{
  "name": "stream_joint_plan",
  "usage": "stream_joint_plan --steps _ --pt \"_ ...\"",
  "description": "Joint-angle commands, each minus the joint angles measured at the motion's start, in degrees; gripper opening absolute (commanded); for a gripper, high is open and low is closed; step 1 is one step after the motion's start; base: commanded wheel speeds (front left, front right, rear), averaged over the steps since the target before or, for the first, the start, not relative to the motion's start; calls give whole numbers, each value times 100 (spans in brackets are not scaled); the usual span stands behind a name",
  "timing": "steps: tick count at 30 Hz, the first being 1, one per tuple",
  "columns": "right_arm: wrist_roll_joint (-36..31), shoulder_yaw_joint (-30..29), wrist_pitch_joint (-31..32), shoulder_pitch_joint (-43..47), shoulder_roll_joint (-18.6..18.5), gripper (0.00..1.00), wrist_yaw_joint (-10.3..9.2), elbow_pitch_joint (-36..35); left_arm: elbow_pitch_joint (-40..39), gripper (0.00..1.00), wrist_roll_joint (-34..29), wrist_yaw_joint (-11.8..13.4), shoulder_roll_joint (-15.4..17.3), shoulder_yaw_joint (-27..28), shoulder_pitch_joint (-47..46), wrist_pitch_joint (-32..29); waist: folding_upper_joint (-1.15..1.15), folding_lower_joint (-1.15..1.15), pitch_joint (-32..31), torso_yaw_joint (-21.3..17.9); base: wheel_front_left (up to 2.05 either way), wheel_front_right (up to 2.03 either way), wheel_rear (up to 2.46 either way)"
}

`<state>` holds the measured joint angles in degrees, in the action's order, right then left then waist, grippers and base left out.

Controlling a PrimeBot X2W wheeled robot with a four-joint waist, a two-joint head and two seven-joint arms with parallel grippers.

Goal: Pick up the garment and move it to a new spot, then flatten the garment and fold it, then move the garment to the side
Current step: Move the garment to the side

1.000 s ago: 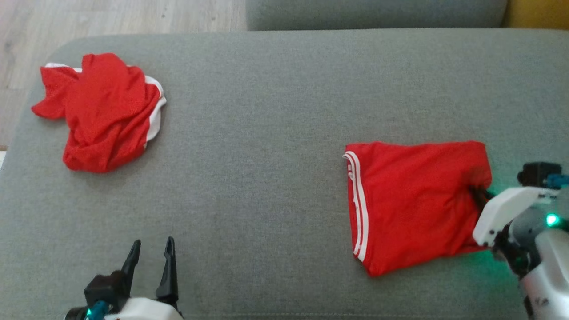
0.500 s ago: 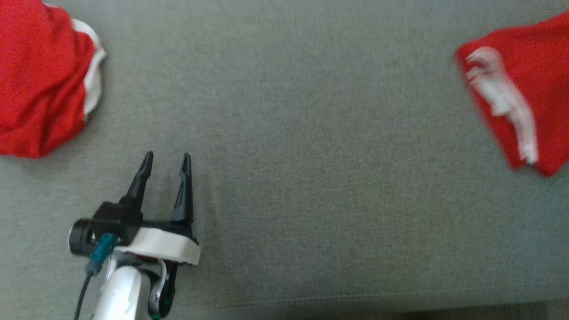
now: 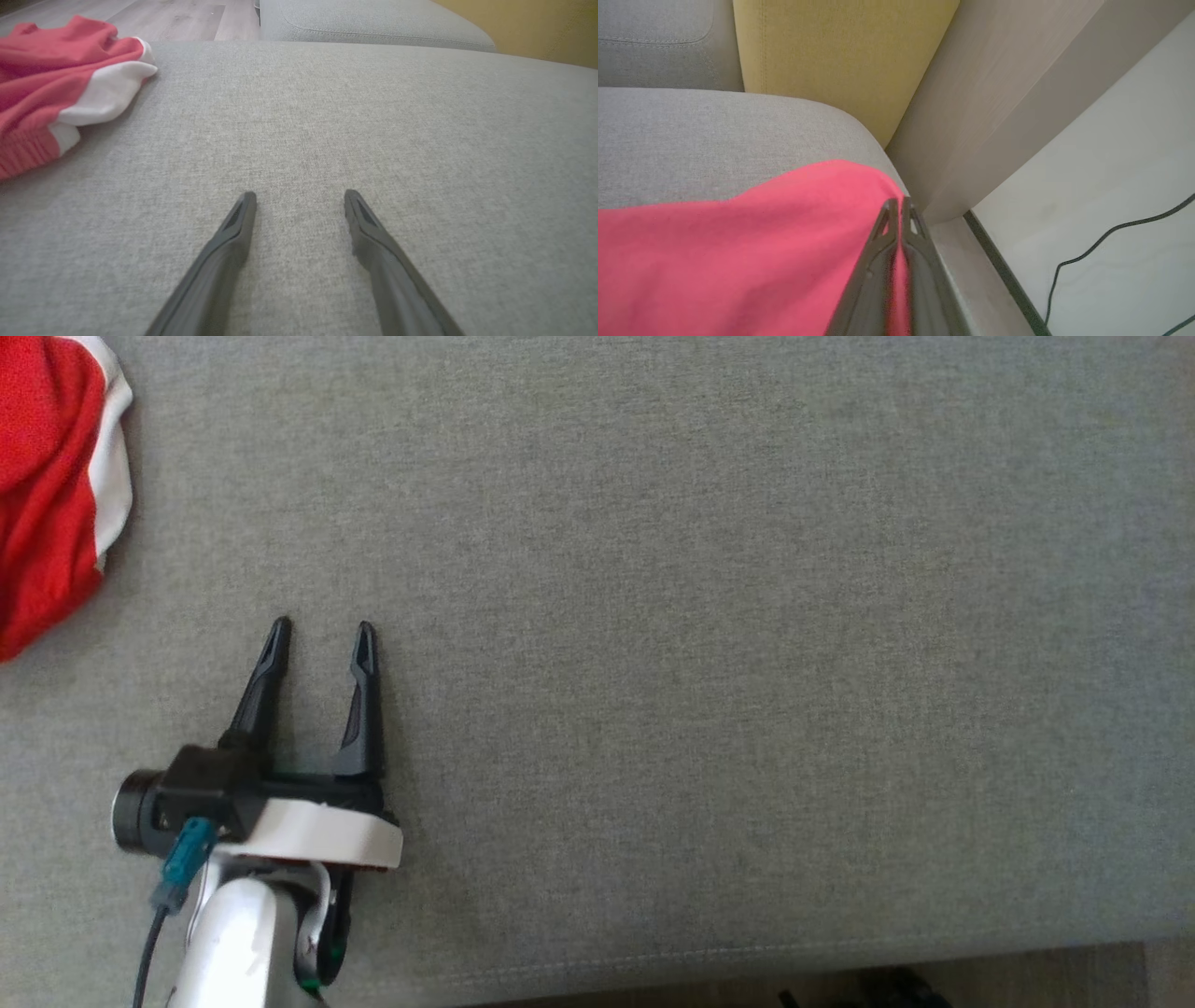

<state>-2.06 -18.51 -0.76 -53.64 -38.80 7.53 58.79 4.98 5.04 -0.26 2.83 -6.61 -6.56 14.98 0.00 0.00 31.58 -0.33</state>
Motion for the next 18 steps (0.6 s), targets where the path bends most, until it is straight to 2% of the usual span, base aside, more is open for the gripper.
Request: stream_joint_plan --steps 1,2,6,10,11,18 --pt "-226 -58 -108 -41 -300 65 -4 -89 -70 100 -44 34 54 212 59 2 0 0 -46 12 0 0 0" --pt "-418 -87 -139 -34 -275 100 -4 -47 -72 100 -36 42 50 207 65 2 0 0 -81 16 0 0 0" --pt "-1155 -344 -401 -54 -133 100 -4 -173 -64 100 5 77 35 194 98 2 0 0 -240 -5 0 0 0" --pt "-1541 -656 -855 53 290 100 -4 -441 -2 100 100 97 22 187 190 2 0 0 -625 -32 0 0 0" --pt "-1541 -656 -855 53 290 100 -4 -441 -2 100 100 97 22 187 190 2 0 0 -625 -32 0 0 0" --pt "-1502 -478 -1302 649 1445 100 -4 -1218 173 100 311 123 9 142 445 2 0 0 -1467 -86 0 0 0"
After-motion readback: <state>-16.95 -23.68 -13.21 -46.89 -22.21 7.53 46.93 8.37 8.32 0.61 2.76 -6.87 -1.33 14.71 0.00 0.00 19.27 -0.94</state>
